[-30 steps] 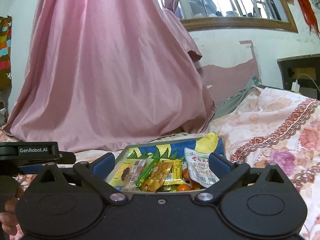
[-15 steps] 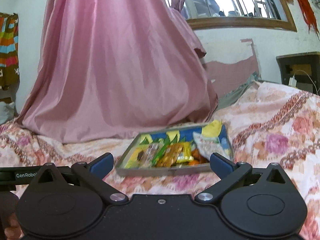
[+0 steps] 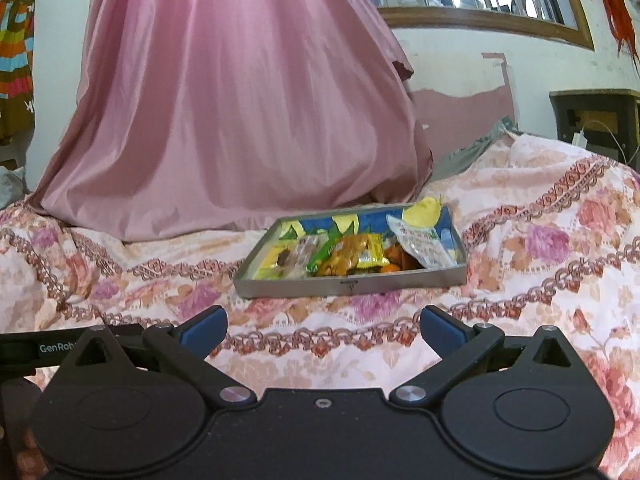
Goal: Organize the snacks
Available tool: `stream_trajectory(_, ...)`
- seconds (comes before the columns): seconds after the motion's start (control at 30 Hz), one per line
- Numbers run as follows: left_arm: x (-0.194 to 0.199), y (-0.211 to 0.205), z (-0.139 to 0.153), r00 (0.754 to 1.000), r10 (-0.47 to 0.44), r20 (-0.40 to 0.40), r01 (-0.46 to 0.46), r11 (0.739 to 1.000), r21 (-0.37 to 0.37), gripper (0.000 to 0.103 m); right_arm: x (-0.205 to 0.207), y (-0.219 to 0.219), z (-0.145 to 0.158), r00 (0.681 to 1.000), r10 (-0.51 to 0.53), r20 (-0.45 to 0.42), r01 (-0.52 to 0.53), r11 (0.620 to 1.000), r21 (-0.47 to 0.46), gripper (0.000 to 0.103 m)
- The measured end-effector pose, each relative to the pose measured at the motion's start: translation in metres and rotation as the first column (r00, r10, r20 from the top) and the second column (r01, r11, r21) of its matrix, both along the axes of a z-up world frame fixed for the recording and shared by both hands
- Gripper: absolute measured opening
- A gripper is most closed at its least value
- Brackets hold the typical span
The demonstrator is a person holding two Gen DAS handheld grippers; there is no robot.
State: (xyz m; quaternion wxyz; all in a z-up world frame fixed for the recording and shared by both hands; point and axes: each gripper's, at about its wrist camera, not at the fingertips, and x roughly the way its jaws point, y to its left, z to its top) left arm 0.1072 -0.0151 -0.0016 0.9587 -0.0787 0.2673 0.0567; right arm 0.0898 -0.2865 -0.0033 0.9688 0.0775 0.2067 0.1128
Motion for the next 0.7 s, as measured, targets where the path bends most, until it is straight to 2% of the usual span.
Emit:
stream_trajectory(0.53, 0.007, 0.016, -0.025, 0.998, 0.013, -0.054, -0.014, 1.000, -0.013, 0.102, 0.013, 0.014, -0.022, 0.995, 0.010, -0.096, -0.015, 0.998, -0.054, 0.102)
stream_trajectory(0.7, 0.008, 0.023, -0.031, 0.998, 0.021, -0.066, -0.024, 0.999, -0.039, 0.102, 0.017, 0.019, -0.027, 0.993, 0.015, -0.116, -0.024, 0.997, -0.074, 0.102)
